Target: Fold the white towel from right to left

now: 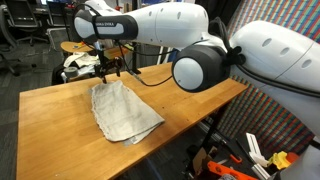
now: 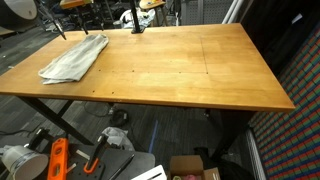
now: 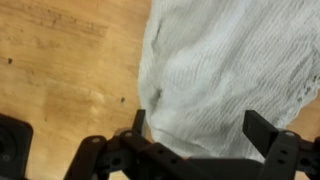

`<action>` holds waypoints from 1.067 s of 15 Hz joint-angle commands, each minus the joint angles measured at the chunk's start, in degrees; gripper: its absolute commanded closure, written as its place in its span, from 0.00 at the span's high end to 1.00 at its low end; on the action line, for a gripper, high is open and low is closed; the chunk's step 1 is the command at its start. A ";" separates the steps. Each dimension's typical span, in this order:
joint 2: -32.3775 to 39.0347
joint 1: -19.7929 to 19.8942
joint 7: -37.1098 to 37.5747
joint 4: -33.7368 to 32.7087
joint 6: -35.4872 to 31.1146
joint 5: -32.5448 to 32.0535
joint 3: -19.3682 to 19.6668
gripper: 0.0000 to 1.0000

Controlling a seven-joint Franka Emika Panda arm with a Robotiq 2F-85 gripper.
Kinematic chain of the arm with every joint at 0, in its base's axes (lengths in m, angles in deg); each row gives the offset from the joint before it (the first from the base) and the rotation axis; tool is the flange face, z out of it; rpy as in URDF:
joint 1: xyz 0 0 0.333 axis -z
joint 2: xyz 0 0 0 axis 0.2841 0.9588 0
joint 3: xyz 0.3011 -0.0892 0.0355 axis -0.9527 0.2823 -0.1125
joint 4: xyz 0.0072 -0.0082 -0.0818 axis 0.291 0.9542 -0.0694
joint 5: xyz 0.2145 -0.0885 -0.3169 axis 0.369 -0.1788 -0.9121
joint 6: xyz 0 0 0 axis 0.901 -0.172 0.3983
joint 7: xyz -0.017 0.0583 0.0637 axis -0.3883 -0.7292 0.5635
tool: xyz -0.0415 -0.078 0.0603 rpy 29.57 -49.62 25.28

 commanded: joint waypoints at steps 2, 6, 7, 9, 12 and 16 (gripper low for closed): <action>0.61 -0.34 -3.95 -2.04 8.35 -1.63 0.67 1.00; 0.43 -0.12 -6.24 -1.72 11.30 -2.05 0.67 1.00; 0.40 0.02 -6.82 -1.75 11.82 -1.94 0.54 1.00; 0.90 0.28 -6.19 -2.83 9.07 -1.49 0.34 1.00; 0.96 0.15 -5.53 -1.61 10.33 -1.35 0.33 1.00; -1.08 -0.74 -7.82 -0.64 17.70 -3.50 1.74 1.00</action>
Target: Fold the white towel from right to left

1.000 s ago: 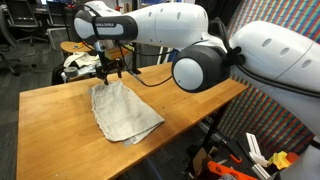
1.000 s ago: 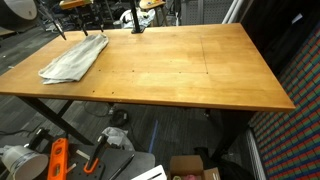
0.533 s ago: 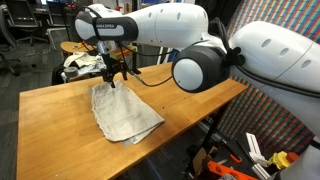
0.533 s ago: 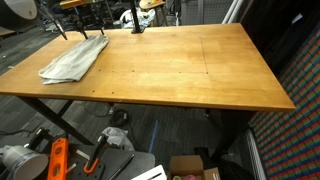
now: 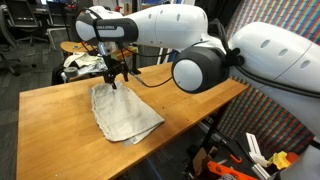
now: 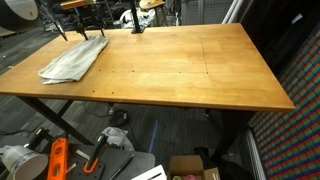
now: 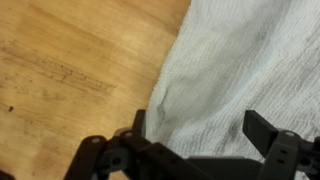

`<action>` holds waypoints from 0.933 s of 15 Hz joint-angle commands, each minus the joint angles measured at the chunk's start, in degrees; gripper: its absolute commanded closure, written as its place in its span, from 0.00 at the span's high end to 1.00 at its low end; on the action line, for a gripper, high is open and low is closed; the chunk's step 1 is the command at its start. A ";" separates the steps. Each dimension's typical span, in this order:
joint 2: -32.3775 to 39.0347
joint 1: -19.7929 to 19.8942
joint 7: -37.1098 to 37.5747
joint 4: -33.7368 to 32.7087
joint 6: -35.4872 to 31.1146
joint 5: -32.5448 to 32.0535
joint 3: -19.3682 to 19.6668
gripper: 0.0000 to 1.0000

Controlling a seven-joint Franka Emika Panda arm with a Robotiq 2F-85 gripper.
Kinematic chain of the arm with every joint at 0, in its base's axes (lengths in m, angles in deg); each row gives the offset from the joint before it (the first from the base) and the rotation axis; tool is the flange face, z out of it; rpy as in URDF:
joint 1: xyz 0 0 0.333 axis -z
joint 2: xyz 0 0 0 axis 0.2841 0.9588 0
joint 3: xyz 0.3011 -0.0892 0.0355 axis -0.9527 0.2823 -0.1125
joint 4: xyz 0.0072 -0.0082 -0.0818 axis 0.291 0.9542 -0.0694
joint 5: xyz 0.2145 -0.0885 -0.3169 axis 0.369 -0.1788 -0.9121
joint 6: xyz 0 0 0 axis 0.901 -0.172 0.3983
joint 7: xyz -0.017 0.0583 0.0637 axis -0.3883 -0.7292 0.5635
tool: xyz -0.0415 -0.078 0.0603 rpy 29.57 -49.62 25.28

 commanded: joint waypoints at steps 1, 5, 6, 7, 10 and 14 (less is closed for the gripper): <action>-3.32 -0.81 -2.49 0.64 9.37 -2.90 1.69 1.00; -7.93 0.53 -8.10 1.33 19.29 -5.13 1.97 1.00; -8.84 1.11 -9.75 1.21 21.06 -5.44 1.98 1.00; -9.82 1.62 -11.48 1.40 22.86 -5.88 2.00 1.00; -12.88 4.60 -17.63 1.27 27.52 -6.70 1.92 1.00; -13.77 12.00 -21.85 -0.08 21.13 -1.62 -1.26 1.00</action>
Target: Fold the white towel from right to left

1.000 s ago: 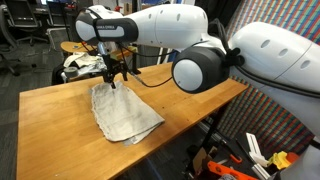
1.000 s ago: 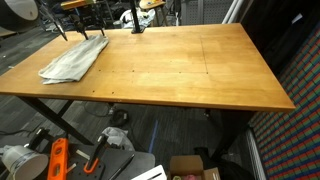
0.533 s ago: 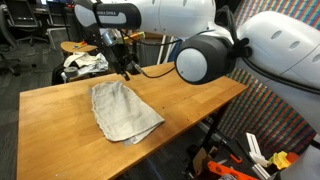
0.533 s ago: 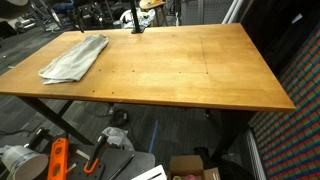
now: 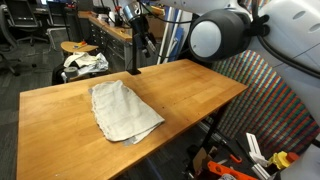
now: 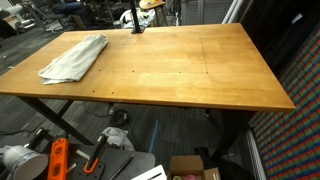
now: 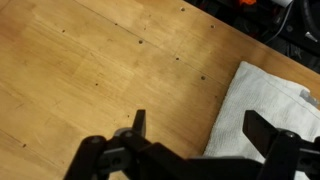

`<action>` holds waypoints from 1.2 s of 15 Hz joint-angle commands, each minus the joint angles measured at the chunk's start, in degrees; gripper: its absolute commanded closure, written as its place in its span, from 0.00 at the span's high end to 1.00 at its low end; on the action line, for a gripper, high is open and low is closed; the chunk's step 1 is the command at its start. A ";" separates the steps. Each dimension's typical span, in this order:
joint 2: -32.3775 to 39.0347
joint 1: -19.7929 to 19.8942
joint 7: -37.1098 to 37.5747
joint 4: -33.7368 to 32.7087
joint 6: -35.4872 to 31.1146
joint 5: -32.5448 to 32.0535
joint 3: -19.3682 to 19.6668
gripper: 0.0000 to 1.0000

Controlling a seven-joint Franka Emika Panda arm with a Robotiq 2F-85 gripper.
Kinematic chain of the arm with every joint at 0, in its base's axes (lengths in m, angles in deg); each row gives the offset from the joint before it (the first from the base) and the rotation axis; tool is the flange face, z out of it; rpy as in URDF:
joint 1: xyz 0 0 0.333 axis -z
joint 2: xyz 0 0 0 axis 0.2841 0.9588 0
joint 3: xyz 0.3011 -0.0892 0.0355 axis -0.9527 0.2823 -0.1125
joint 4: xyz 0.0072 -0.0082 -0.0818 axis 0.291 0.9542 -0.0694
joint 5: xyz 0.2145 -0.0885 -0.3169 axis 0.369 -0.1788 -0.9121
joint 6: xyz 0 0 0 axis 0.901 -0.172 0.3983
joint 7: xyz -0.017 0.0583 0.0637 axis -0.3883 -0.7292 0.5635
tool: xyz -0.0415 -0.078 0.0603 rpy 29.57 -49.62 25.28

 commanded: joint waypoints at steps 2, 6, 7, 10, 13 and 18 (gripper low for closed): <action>-0.22 8.40 -0.83 -0.11 -8.52 6.88 -3.64 1.00; 2.79 14.15 -1.43 -1.60 -18.86 12.03 -5.47 1.00; 3.56 15.09 -1.68 -1.65 -21.10 13.13 -6.00 1.00; 3.63 15.23 -0.96 -0.43 -21.25 13.24 -5.53 1.00; 3.98 15.32 -0.94 -0.09 -22.45 13.55 -6.02 1.00; 5.37 12.98 -2.09 -2.01 -17.65 9.72 -3.66 1.00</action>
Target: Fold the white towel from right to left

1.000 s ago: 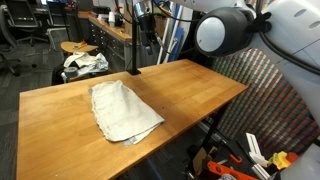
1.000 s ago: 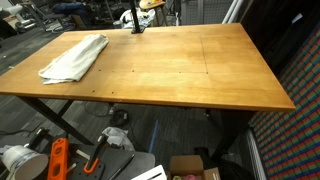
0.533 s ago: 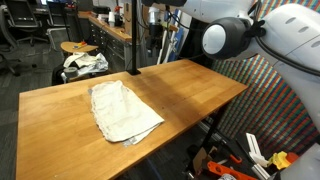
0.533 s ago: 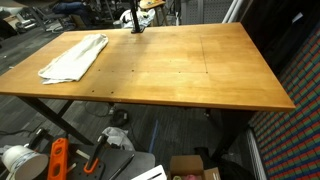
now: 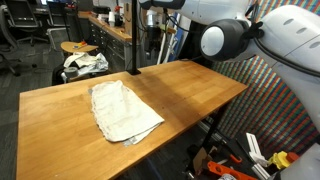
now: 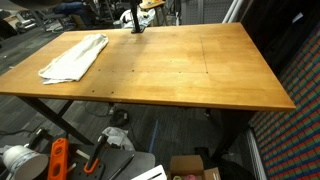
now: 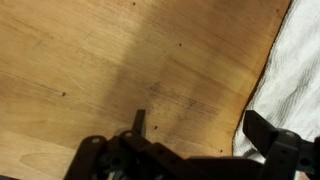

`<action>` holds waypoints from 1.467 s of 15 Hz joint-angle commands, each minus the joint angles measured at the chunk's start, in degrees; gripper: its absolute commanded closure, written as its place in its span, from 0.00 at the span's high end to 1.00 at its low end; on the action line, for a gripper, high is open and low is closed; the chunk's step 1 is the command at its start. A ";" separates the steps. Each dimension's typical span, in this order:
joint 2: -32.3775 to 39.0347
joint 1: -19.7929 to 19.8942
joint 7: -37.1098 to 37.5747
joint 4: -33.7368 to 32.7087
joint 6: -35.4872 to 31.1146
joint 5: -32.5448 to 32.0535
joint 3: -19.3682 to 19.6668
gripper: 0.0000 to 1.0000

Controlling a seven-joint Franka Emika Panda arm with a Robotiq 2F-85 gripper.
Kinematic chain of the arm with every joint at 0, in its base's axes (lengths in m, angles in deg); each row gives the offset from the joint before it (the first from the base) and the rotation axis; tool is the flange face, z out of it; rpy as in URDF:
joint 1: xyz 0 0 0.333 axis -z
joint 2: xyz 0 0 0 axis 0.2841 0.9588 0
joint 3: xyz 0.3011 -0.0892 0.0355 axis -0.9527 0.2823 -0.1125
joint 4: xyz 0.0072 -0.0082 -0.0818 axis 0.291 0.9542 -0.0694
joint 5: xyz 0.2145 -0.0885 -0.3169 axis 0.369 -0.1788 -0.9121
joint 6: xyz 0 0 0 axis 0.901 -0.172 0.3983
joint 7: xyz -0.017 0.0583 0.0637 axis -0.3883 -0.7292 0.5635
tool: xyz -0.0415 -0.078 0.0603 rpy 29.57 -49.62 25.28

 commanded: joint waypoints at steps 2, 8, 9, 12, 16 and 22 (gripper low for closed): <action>0.14 -1.24 -3.70 -1.12 9.77 -4.26 2.68 1.00; -0.51 4.74 -9.44 -0.76 4.53 -1.14 1.01 1.00; -0.56 6.44 -9.30 -0.60 2.83 0.82 0.03 1.00; -0.02 11.65 -10.37 -0.67 -0.89 5.75 -1.82 1.00; 1.01 16.00 -13.42 -1.33 -5.13 9.12 -2.83 1.00; 1.69 16.01 -13.12 -1.41 -3.29 7.98 -1.46 1.00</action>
